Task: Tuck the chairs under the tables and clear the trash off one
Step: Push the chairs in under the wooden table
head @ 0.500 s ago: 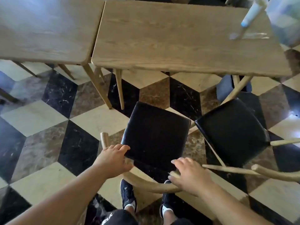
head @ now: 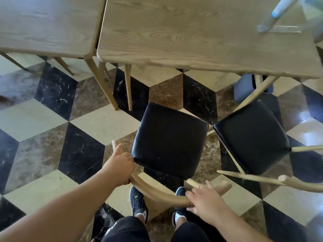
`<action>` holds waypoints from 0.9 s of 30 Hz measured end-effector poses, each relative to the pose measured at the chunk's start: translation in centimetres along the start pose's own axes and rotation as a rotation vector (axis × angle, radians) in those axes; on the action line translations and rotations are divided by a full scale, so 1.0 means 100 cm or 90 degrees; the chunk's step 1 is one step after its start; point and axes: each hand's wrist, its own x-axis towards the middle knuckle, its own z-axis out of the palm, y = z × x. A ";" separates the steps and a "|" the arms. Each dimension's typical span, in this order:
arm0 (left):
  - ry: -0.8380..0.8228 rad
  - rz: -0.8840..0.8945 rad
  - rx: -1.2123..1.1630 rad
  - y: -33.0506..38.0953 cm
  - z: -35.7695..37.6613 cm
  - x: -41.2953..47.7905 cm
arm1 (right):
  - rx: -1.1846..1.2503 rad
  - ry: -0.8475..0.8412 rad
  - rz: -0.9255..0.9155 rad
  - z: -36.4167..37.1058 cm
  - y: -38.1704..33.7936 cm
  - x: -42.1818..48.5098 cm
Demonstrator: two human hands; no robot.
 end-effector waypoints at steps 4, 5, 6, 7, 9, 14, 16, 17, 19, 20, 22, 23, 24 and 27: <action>0.026 0.003 0.004 -0.010 -0.006 0.011 | 0.025 0.041 0.056 -0.009 0.015 0.006; 0.034 -0.001 -0.006 -0.012 -0.008 0.014 | 0.032 0.055 0.068 -0.011 0.020 0.008; 0.041 -0.007 -0.015 -0.015 -0.012 0.017 | 0.039 0.067 0.078 -0.015 0.026 0.011; 0.048 -0.014 -0.026 -0.017 -0.016 0.021 | 0.049 0.070 0.087 -0.021 0.031 0.015; 0.050 -0.031 -0.039 -0.022 -0.025 0.029 | 0.059 0.066 0.101 -0.038 0.044 0.022; 0.027 -0.066 -0.049 -0.035 -0.060 0.050 | 0.048 0.057 0.086 -0.075 0.080 0.047; 0.036 -0.093 -0.056 -0.042 -0.075 0.058 | 0.057 0.072 0.072 -0.087 0.094 0.058; 0.044 -0.105 -0.060 -0.045 -0.083 0.064 | 0.061 0.084 0.068 -0.094 0.102 0.065; 0.050 -0.124 -0.062 -0.054 -0.099 0.076 | 0.062 0.099 0.063 -0.109 0.118 0.078; 0.052 -0.133 -0.064 -0.060 -0.104 0.081 | 0.062 0.107 0.061 -0.116 0.123 0.084; 0.063 -0.149 -0.079 -0.074 -0.113 0.094 | 0.063 0.124 0.061 -0.134 0.137 0.098; 0.070 -0.155 -0.086 -0.082 -0.118 0.100 | 0.061 0.127 0.066 -0.143 0.143 0.106; 0.074 -0.159 -0.095 -0.091 -0.123 0.106 | 0.060 0.129 0.070 -0.153 0.148 0.114; 0.084 -0.164 -0.093 -0.116 -0.137 0.123 | 0.057 0.134 0.084 -0.179 0.161 0.137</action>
